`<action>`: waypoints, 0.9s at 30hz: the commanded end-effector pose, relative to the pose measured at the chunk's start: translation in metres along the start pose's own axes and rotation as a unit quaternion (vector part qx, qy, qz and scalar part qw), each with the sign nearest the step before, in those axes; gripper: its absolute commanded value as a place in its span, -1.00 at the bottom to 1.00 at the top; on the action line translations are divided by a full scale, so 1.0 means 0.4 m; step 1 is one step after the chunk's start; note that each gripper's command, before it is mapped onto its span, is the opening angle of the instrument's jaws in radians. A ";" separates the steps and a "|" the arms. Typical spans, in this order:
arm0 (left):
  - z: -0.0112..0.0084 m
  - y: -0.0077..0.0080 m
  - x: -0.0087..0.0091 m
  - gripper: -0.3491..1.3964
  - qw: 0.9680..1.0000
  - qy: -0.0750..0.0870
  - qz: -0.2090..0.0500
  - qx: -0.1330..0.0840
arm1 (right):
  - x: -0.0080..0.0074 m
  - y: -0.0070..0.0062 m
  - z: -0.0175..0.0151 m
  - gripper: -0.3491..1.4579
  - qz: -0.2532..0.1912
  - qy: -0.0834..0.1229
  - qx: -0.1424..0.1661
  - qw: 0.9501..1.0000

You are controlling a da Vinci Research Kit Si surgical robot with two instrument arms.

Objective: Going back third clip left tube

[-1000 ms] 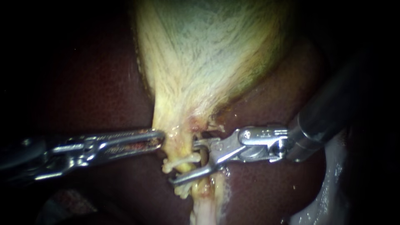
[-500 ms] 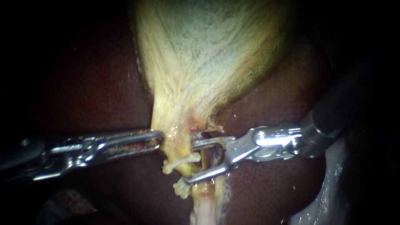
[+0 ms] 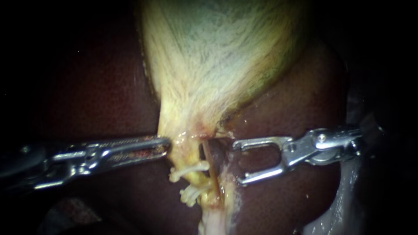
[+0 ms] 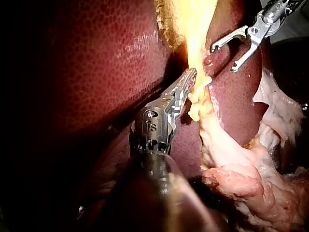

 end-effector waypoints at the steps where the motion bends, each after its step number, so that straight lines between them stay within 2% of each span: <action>1: 0.0004 0.0002 0.0001 -1.00 1.000 0.000 0.000 0.000 | 0.0004 -0.0003 -0.0001 0.04 -0.002 -0.002 -0.004 1.000; 6: 0.0020 0.0008 0.0000 -1.00 1.000 0.000 0.000 -0.001 | 0.0006 -0.0014 0.0003 0.05 -0.005 -0.003 -0.015 1.000; 13: 0.0094 0.0021 0.0012 -1.00 1.000 -0.004 0.001 -0.006 | 0.0008 -0.0019 0.0003 0.05 -0.006 -0.003 -0.014 1.000; 19: 0.0152 0.0007 0.0022 -1.00 1.000 -0.003 0.002 -0.003 | 0.0009 -0.0022 0.0004 0.05 -0.006 -0.003 -0.014 1.000; 27: 0.0170 0.0002 0.0024 -1.00 1.000 -0.001 0.002 -0.002 | 0.0010 -0.0024 0.0004 0.05 -0.006 -0.003 -0.014 1.000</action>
